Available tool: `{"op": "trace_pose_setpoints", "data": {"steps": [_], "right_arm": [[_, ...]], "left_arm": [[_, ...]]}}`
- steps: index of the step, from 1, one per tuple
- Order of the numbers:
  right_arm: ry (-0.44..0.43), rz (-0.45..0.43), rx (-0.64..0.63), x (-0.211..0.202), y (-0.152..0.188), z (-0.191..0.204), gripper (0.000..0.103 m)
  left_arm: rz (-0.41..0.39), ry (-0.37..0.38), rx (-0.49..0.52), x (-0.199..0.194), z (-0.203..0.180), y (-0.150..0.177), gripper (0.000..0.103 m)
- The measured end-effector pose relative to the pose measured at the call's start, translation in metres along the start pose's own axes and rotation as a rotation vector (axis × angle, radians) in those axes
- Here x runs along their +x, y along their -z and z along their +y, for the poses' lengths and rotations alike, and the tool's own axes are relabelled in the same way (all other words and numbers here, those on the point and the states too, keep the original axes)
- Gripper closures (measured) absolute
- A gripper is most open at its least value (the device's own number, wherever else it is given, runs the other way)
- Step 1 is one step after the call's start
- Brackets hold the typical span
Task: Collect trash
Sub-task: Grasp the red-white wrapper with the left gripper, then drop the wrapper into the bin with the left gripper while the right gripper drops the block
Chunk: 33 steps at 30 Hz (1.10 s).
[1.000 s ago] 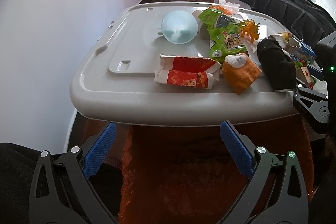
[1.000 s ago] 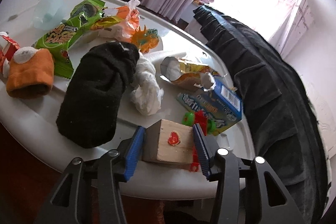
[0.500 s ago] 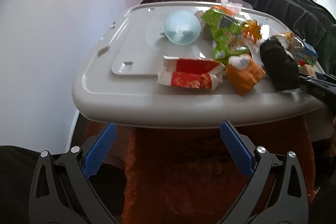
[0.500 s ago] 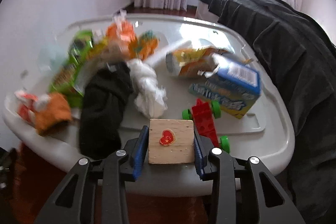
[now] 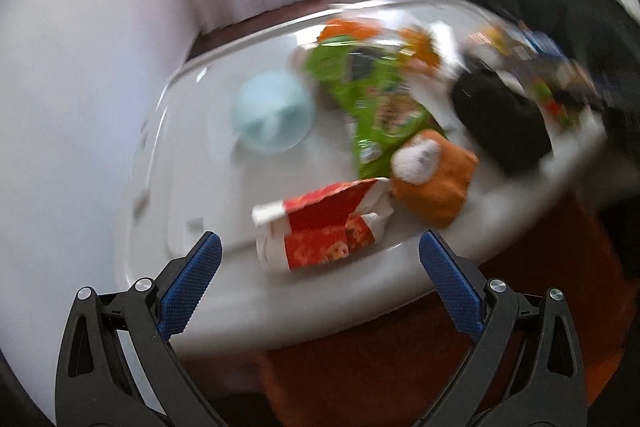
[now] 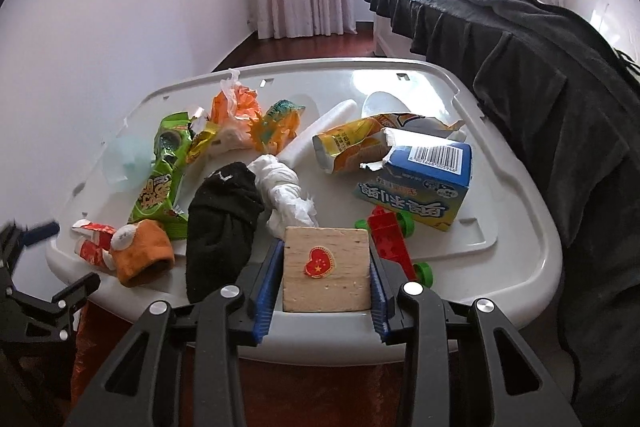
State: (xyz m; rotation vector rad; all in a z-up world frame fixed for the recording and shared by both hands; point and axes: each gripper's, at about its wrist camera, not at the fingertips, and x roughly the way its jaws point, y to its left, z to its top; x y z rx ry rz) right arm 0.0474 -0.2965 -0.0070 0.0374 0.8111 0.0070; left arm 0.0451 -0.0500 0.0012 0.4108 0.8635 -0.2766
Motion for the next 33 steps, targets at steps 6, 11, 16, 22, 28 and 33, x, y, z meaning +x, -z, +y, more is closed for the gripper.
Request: {"op": "trace_pose_setpoints", "data": {"steps": [6,11,16,22,28,33], "right_arm": [[-0.009,0.002,0.006,0.002,0.0,0.0,0.065],[-0.011,0.023,-0.008,0.009,0.003,0.007,0.065],[-0.016,0.038,0.001,0.013,0.005,0.008,0.064],[-0.03,0.039,0.003,0.013,0.005,0.011,0.064],[-0.033,0.031,0.015,0.01,0.003,0.009,0.064],[-0.033,0.018,0.025,0.007,0.001,0.007,0.064]], "left_arm": [[0.036,0.062,0.43,0.005,0.001,-0.006,0.007],[0.105,0.204,0.543,0.026,0.003,-0.021,0.007],[0.115,0.271,0.572,0.044,0.01,-0.033,0.01],[0.146,0.285,0.488,0.06,0.017,-0.03,0.038],[0.104,0.233,0.411,0.043,-0.004,-0.009,0.073],[0.094,0.21,0.165,0.033,0.007,-0.008,0.074]]}}
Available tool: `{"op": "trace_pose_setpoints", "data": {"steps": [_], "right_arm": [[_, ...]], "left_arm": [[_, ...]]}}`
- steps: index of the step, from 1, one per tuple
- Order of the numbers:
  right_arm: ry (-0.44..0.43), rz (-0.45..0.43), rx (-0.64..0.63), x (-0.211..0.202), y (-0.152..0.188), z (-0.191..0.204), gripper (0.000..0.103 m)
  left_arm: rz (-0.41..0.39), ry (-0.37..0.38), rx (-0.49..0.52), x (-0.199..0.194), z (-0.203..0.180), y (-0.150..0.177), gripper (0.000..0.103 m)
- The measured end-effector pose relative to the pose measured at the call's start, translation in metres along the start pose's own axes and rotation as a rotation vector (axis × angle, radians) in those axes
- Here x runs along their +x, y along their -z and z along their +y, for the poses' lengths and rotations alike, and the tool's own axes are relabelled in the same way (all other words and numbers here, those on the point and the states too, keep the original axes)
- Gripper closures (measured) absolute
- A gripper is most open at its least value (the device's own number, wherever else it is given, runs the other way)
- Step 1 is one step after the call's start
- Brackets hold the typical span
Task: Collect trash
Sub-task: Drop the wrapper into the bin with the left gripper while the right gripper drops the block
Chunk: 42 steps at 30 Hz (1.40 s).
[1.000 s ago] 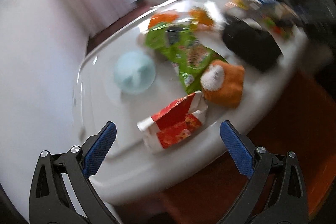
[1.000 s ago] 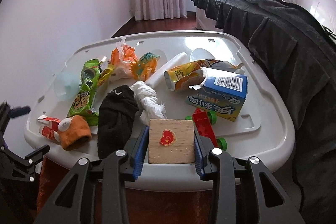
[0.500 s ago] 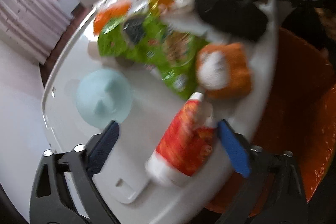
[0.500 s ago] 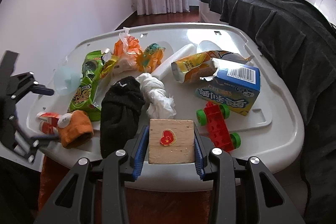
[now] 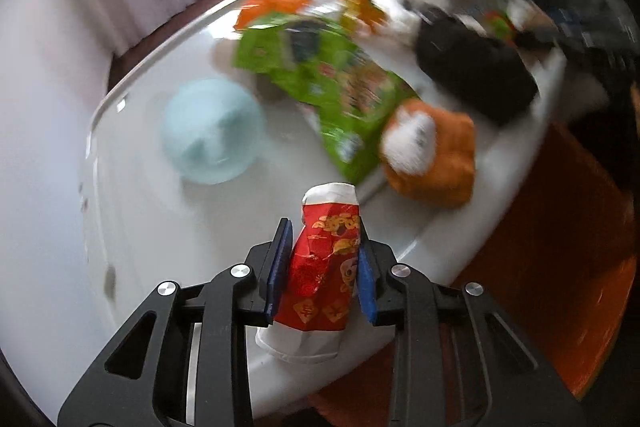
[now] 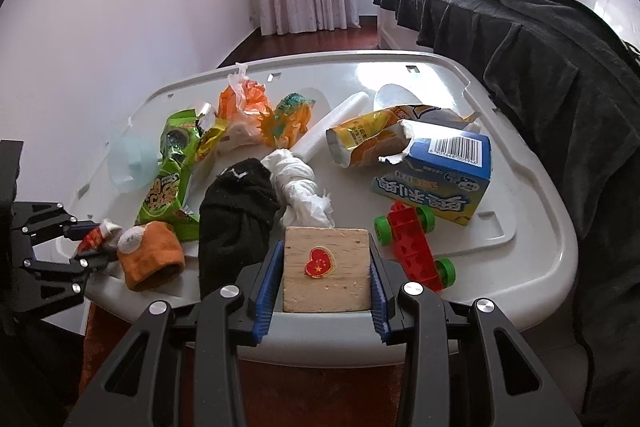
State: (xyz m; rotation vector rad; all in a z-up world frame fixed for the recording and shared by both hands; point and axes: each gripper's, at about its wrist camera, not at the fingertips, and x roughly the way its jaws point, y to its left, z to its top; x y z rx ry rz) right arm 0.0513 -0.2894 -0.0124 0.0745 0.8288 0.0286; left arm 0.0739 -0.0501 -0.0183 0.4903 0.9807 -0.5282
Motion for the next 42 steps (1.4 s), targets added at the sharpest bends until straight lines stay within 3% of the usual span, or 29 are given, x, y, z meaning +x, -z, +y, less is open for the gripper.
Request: {"op": "trace_pose_setpoints", "data": {"steps": [6,9,13,15,18,23,30,31,32,33,34,35,42], "right_arm": [[-0.058,-0.017,0.024,-0.01,-0.001,-0.001,0.064],[-0.102,-0.031,0.03,-0.021,0.002,0.0,0.064],[-0.143,-0.04,0.023,-0.043,0.016,0.003,0.064],[-0.143,-0.043,0.003,-0.058,0.029,0.007,0.064],[-0.141,-0.026,-0.029,-0.071,0.052,0.014,0.064],[-0.149,0.072,-0.082,-0.065,0.1,0.03,0.064],[-0.103,0.178,-0.139,-0.037,0.115,0.043,0.064],[-0.098,0.196,-0.139,-0.034,0.116,0.042,0.062],[-0.091,0.229,-0.138,-0.028,0.118,0.042,0.059],[-0.08,0.247,-0.138,-0.023,0.119,0.042,0.048],[-0.063,0.245,-0.137,-0.022,0.118,0.042,0.044],[-0.059,0.234,-0.131,-0.025,0.117,0.041,0.044],[-0.022,0.081,-0.034,-0.053,0.082,0.011,0.04]], "left_arm": [[-0.069,-0.089,-0.283,-0.042,-0.002,-0.004,0.077],[-0.097,-0.08,-0.412,-0.066,-0.022,0.01,0.077],[-0.125,-0.122,-0.443,-0.085,-0.058,0.038,0.077],[-0.123,-0.088,-0.5,-0.088,-0.068,0.051,0.077],[-0.09,-0.05,-0.535,-0.084,-0.084,0.07,0.077],[-0.016,-0.063,-0.48,-0.058,-0.102,0.085,0.077],[0.125,-0.001,-0.574,-0.021,-0.086,0.108,0.075],[0.14,-0.001,-0.574,-0.018,-0.086,0.109,0.072],[0.16,-0.014,-0.574,-0.015,-0.087,0.109,0.062],[0.177,-0.028,-0.573,-0.013,-0.088,0.11,0.051],[0.184,-0.048,-0.574,-0.013,-0.088,0.111,0.034],[0.178,-0.059,-0.576,-0.014,-0.088,0.111,0.025],[0.149,-0.069,-0.579,-0.02,-0.089,0.107,0.02]]}}
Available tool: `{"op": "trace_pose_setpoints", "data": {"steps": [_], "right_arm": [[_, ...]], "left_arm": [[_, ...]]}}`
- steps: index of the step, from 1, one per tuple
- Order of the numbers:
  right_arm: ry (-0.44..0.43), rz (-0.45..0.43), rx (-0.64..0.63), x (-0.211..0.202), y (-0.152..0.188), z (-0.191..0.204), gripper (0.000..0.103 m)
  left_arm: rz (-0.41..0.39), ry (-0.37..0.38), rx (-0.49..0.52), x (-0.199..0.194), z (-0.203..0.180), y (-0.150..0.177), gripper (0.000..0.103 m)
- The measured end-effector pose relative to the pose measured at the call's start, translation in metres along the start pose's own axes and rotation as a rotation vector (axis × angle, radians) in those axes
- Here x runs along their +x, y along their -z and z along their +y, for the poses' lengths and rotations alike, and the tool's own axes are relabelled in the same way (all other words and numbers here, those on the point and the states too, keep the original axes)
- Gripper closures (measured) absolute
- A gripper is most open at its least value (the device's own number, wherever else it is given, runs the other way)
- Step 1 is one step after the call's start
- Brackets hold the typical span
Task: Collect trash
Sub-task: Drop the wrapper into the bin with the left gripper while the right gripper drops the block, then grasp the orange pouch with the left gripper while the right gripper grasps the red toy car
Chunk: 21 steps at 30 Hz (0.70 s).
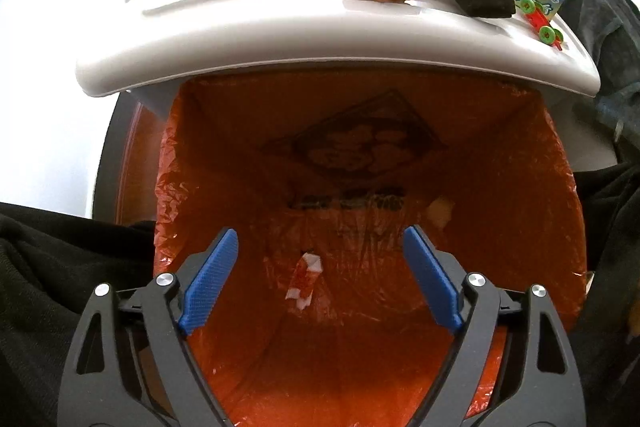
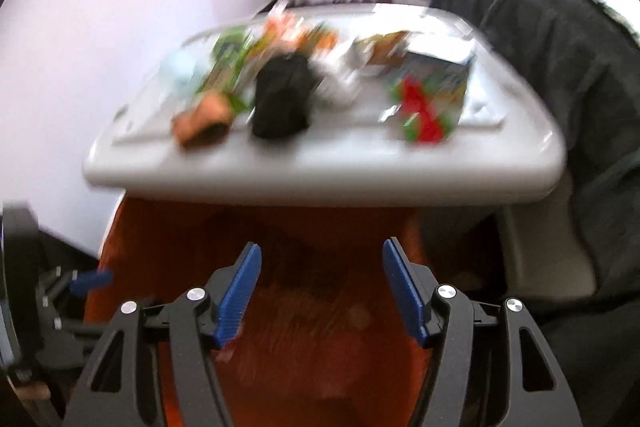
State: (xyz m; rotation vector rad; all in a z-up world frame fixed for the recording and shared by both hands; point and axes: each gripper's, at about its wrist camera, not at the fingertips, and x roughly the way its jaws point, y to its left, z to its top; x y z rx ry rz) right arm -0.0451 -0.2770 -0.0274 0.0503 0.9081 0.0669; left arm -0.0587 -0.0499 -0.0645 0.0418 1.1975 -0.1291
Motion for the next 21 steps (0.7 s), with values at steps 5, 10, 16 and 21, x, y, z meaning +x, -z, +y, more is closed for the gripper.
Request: {"op": "trace_pose_setpoints", "data": {"steps": [5,10,16,21], "right_arm": [[0.103,-0.053,-0.012,0.003,-0.05,-0.04,0.036],[0.12,-0.012,-0.049,0.036,-0.089,-0.054,0.036],[0.121,0.033,-0.123,0.084,-0.104,-0.044,0.039],[0.063,0.036,-0.027,0.094,-0.104,-0.06,0.063]], "left_arm": [[-0.003,0.018,-0.008,0.001,0.003,-0.002,0.02],[-0.006,0.024,-0.006,0.004,0.003,-0.003,0.02],[-0.021,0.032,0.004,0.002,-0.001,-0.003,0.02],[-0.029,0.029,-0.002,0.0,0.0,-0.003,0.02]]}}
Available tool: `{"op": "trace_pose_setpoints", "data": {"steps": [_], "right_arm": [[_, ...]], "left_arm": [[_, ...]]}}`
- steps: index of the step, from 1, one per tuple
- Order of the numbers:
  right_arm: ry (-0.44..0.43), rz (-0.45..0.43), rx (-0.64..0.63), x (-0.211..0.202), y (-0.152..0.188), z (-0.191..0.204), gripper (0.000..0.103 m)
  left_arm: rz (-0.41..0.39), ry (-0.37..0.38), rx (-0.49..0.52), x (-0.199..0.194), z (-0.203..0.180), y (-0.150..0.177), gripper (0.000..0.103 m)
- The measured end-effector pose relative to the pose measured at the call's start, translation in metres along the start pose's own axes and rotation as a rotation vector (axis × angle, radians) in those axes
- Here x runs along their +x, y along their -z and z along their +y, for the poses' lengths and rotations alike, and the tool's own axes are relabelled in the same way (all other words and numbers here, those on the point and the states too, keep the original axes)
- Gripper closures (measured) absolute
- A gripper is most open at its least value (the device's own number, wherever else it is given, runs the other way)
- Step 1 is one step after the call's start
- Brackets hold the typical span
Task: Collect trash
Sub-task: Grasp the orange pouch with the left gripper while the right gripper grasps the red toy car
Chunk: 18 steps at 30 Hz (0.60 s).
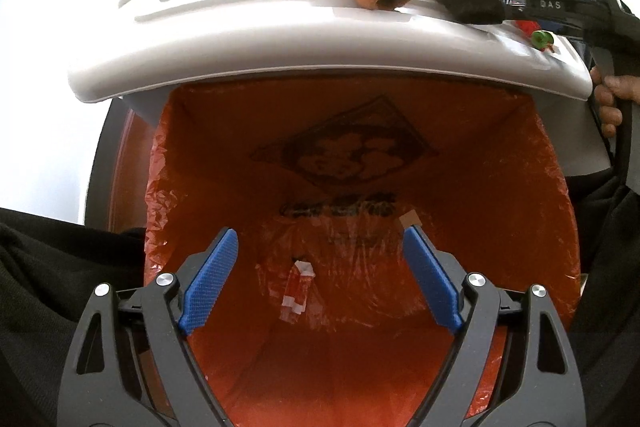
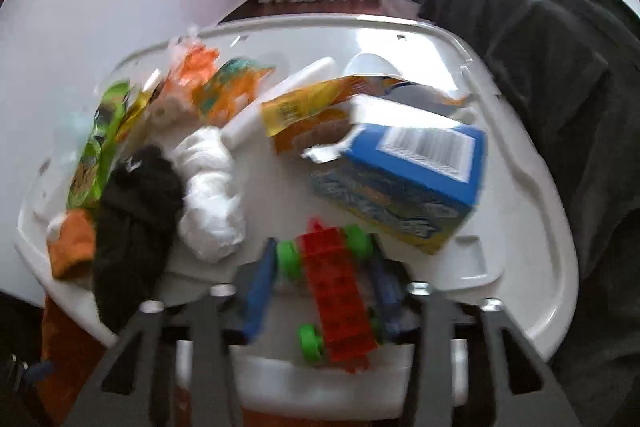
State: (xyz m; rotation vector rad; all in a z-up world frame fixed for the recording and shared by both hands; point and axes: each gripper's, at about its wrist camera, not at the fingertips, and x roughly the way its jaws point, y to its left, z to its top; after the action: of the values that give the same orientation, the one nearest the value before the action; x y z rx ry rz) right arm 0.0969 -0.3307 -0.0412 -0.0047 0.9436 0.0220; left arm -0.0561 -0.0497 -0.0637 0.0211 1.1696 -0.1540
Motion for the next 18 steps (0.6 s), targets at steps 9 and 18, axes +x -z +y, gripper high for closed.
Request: {"op": "trace_pose_setpoints", "data": {"steps": [9,18], "right_arm": [[-0.008,-0.066,0.026,-0.031,0.006,-0.008,0.064],[-0.061,-0.212,0.057,-0.079,0.01,-0.008,0.064]], "left_arm": [[-0.074,0.05,-0.022,-0.017,0.003,-0.004,0.02],[-0.217,0.058,-0.004,-0.05,-0.014,-0.054,0.02]]}}
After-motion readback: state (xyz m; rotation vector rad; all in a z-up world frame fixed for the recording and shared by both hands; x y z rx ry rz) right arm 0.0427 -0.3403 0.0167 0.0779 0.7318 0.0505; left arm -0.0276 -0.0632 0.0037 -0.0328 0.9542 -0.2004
